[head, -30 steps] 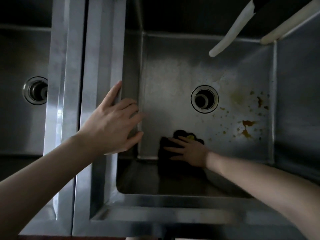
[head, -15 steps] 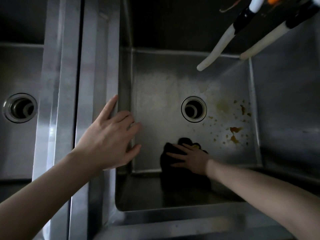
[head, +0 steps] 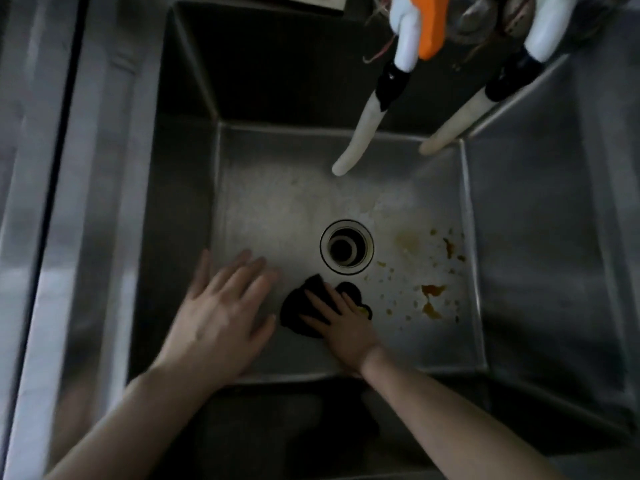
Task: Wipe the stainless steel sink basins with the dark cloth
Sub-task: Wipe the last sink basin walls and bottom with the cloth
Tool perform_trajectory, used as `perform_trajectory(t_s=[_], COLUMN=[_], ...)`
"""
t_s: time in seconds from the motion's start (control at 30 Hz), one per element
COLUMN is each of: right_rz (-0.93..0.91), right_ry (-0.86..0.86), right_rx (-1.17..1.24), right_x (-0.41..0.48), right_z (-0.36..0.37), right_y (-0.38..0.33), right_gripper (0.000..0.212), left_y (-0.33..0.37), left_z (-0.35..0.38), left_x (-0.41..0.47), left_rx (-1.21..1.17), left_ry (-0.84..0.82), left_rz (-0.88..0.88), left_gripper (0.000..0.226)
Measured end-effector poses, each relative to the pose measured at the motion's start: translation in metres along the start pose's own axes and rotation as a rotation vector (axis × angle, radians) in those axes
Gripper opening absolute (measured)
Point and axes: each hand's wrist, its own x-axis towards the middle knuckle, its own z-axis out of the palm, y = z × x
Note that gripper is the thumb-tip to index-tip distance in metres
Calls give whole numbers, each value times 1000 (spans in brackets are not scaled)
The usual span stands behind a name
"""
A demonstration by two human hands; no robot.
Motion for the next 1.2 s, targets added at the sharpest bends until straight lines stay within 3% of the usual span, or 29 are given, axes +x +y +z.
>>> perform_trajectory(t_s=[0.07,0.17,0.27,0.33,0.4,0.53,0.67,0.87,1.03,1.2], right_rz=[107,362,593,641,583,385,465,626,464,260], right_ry=[86,45,60,104,123,114,191,259,219,223], right_rx=[64,155,230,221,182,121,162,258,160,72], right_x=[-16,-45,-62,-64,-61,-50,-32,45,96,63], right_z=[6,11,23,32,40,49,33,-39,-79,-51], right_y=[35,86,114,110,94,70,92,152,166,152], right_gripper=[66,84,91,93,98,84,85,59,57,65], left_y=[4,0,-1,2,5,11,9,5,4,6], left_z=[34,72,96,106,117,137,151,150,148,137], left_x=[16,38,53,63,74,86,88,90,94,96], left_rx=[-66,-116,-131,-135,-141,-91,11,59,29,-31], left_ry=[-107,-221,-246,-238,-251,-322,-375,-343,-328,-313], left_rz=[-50,-174,-277,-313,-337,-322,-307,-249,-258,-253], left_gripper=[61,70,77,78,78,82,87,82,75,63])
